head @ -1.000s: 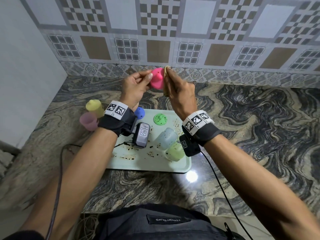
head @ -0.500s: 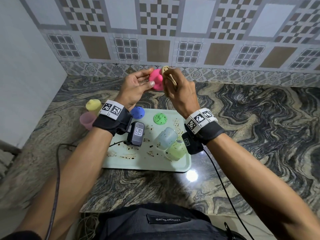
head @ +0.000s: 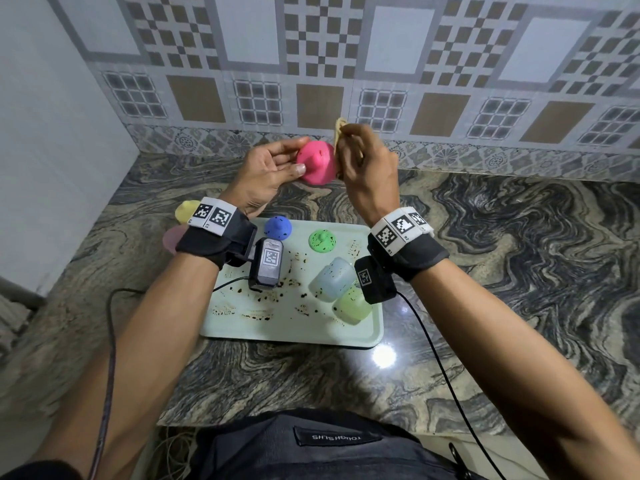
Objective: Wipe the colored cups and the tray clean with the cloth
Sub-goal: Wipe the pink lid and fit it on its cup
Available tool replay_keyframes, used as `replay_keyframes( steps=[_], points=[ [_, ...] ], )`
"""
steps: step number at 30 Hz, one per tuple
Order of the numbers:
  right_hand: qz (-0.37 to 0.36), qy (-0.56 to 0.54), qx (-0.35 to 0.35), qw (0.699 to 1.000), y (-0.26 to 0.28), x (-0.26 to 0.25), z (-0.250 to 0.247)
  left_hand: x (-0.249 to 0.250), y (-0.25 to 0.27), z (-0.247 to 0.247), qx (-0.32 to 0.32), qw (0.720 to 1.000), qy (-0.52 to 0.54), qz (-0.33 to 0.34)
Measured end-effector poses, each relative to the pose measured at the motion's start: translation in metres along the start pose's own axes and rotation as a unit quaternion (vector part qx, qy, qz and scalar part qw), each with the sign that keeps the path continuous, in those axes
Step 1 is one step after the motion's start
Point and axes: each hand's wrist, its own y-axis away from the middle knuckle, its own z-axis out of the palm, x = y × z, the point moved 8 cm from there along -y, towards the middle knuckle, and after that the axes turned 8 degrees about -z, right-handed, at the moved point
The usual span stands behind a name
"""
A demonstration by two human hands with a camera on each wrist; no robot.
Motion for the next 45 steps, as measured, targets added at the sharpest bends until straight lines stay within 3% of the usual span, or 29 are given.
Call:
replay_keyframes(
  steps=[2, 7, 10, 12, 14, 17, 21, 24, 26, 28, 30, 32, 38, 43, 45],
  points=[
    [-0.031, 0.006, 0.021, 0.999, 0.000, -0.005, -0.006, -0.001, 0.000, -0.003, 0.007, 1.000, 0.027, -0.003],
    [-0.140, 0.019, -0.061, 0.988, 0.008, -0.018, 0.010, 0.005, 0.003, 0.001, -0.004, 1.000, 0.031, 0.004],
    [-0.115, 0.050, -0.086, 0.988, 0.000, -0.010, 0.011, 0.004, 0.003, 0.003, -0.012, 1.000, 0.001, 0.007],
    [-0.079, 0.049, -0.050, 0.994, -0.005, -0.004, 0.001, 0.002, 0.002, 0.000, -0.004, 1.000, -0.002, 0.002],
    [-0.103, 0.042, -0.033, 0.993, -0.001, -0.011, 0.000, 0.000, 0.000, -0.003, -0.002, 1.000, -0.004, 0.002],
    [-0.160, 0.053, -0.083, 0.982, 0.011, -0.020, 0.015, 0.001, 0.001, -0.003, -0.005, 1.000, -0.011, 0.004],
    [-0.112, 0.073, -0.050, 0.990, 0.000, -0.006, 0.007, 0.000, 0.002, -0.002, -0.006, 1.000, -0.020, 0.011],
    [-0.159, 0.064, -0.072, 0.983, 0.005, -0.018, 0.012, 0.002, 0.001, -0.004, -0.001, 1.000, -0.002, 0.008],
    [-0.150, 0.082, -0.087, 0.981, 0.005, -0.016, 0.014, 0.002, 0.000, -0.003, -0.006, 1.000, -0.014, 0.006],
    [-0.105, 0.086, -0.054, 0.989, 0.000, -0.008, 0.007, 0.000, 0.000, -0.006, -0.002, 1.000, -0.006, 0.002],
    [-0.117, 0.078, -0.025, 0.990, 0.002, -0.013, 0.003, 0.000, 0.001, -0.009, 0.001, 1.000, 0.015, -0.001],
    [-0.165, 0.080, -0.057, 0.981, 0.011, -0.025, 0.011, 0.001, 0.000, -0.007, -0.004, 0.999, 0.035, 0.002],
    [-0.219, 0.144, -0.139, 0.955, 0.022, -0.019, 0.021, -0.006, 0.002, -0.017, 0.004, 0.996, 0.085, -0.006],
    [-0.164, 0.122, -0.061, 0.977, 0.005, -0.016, 0.002, -0.012, 0.006, -0.021, 0.001, 0.994, 0.110, -0.018],
    [-0.164, 0.141, -0.085, 0.973, 0.002, -0.021, 0.015, -0.012, 0.004, -0.014, -0.008, 0.993, 0.113, -0.018]
  ],
)
